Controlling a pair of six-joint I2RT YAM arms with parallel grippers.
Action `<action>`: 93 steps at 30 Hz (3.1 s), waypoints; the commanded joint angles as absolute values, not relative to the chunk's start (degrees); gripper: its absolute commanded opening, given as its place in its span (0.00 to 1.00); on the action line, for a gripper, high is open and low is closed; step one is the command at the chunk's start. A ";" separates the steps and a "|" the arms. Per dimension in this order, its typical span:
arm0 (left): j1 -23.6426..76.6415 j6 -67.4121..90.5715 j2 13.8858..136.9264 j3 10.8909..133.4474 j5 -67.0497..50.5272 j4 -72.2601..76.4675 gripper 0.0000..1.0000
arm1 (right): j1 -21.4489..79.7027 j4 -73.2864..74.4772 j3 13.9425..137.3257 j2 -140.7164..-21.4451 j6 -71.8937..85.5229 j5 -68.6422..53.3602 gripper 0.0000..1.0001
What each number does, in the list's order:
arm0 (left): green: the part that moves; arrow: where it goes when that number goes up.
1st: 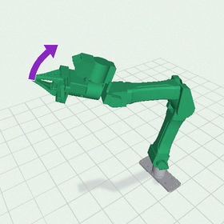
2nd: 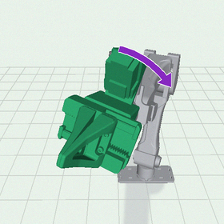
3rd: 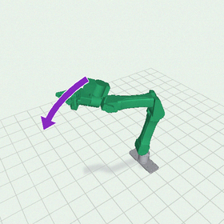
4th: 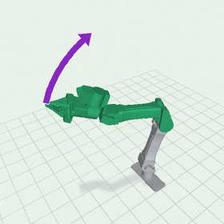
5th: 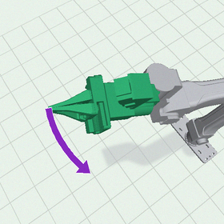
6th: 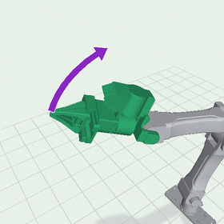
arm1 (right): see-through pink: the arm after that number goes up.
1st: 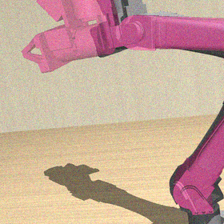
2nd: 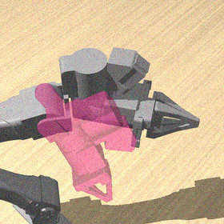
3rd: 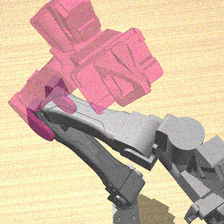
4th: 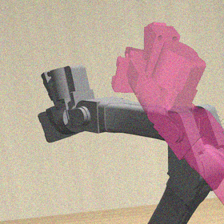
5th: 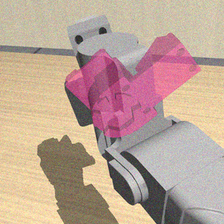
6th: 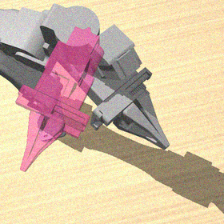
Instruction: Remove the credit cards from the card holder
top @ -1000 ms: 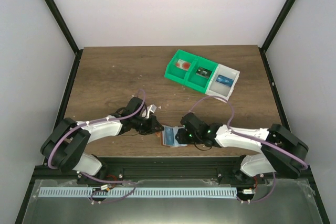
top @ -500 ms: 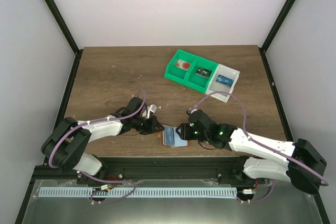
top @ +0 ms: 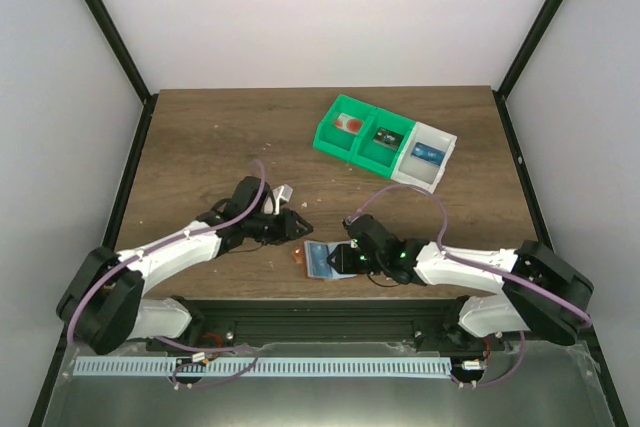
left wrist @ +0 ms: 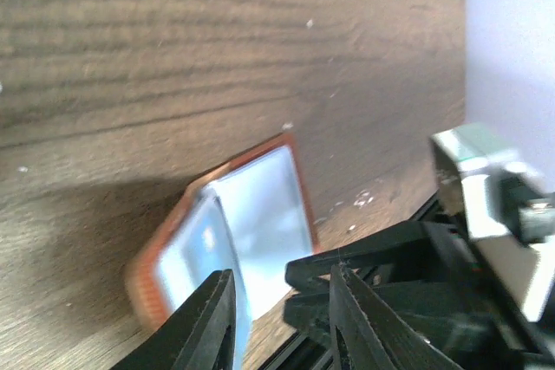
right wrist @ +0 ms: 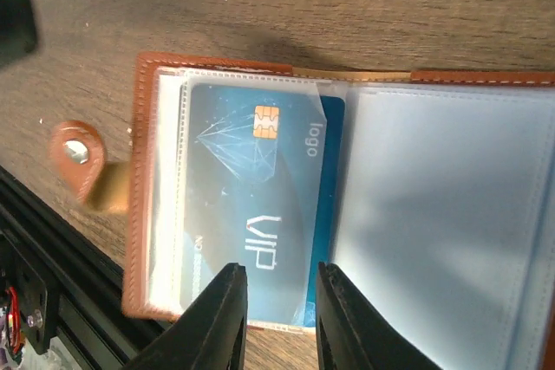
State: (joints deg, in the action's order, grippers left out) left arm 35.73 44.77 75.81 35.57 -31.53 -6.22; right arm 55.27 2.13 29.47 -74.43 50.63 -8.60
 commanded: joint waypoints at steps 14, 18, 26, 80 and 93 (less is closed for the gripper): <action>36.03 49.21 78.76 29.91 -35.33 6.19 0.03 | 51.17 -6.94 26.94 -77.09 49.29 -14.53 0.18; 36.03 48.17 81.51 27.35 -35.70 7.75 0.00 | 50.80 -8.94 27.11 -80.75 49.76 -16.53 0.17; 35.96 45.26 85.94 24.51 -34.04 10.33 0.00 | 49.66 -11.25 26.20 -84.31 50.17 -17.46 0.16; 35.96 39.95 87.59 25.21 -30.33 6.33 0.00 | 45.69 -17.51 19.30 -81.03 52.79 -25.77 0.02; 36.02 40.20 88.41 25.75 -30.54 6.63 0.00 | 43.44 -10.94 18.14 -74.03 51.33 -23.37 0.01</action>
State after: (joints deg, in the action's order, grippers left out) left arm 35.94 41.30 87.02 25.56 -33.26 9.02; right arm 44.49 -14.94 18.61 -76.90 52.75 -25.32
